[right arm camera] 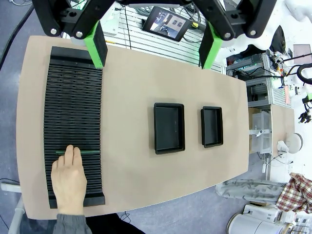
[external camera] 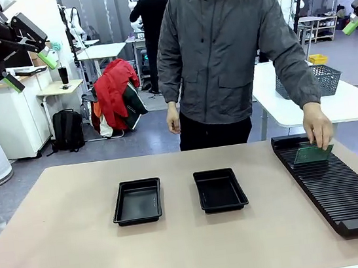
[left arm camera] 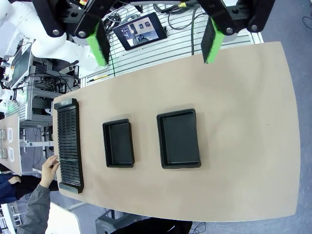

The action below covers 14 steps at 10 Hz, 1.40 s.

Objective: Inspect and transfer BCBs to ESD trays.
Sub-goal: Pick up the Blank PCB from the PCB Rack and place it in the left ESD tray.

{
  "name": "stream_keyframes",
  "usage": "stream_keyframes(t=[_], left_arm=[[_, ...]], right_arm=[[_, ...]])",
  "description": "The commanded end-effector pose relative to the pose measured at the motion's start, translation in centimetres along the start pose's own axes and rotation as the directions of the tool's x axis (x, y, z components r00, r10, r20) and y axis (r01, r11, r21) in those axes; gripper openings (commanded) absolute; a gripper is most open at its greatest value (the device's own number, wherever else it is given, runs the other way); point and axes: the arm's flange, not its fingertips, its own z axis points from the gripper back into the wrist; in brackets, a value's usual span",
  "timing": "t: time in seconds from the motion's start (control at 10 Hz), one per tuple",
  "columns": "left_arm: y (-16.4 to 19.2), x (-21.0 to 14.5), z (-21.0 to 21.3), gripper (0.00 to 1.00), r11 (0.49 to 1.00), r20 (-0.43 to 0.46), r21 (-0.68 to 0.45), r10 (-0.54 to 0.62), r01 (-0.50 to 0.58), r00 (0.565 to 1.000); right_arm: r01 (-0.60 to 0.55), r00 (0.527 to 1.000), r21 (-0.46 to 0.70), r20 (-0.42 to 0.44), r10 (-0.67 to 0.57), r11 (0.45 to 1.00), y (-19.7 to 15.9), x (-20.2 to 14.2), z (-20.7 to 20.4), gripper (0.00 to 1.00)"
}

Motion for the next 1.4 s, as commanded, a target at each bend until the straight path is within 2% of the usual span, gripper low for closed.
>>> stream_keyframes(t=[0.0,0.9,1.1,1.3], left_arm=[[0.0,0.0,0.1,1.00,1.000,0.005,0.000,-0.004,0.004,1.000],[0.0,0.0,0.1,1.00,1.000,0.005,0.000,-0.004,0.004,1.000],[0.0,0.0,0.1,1.00,1.000,0.005,0.000,-0.004,0.004,1.000],[0.0,0.0,0.1,1.00,1.000,0.005,0.000,-0.004,0.004,1.000]], right_arm=[[0.001,1.000,0.001,0.000,-0.001,1.000,0.0,0.0,0.0,1.00],[-0.008,1.000,-0.013,-0.002,0.008,1.000,-0.2,0.6,-0.3,1.00],[-0.150,0.989,-0.093,0.002,0.151,0.984,-0.1,1.1,-1.8,1.00],[-0.336,0.941,-0.170,-0.024,0.337,0.926,-0.5,1.5,-3.8,1.00]])
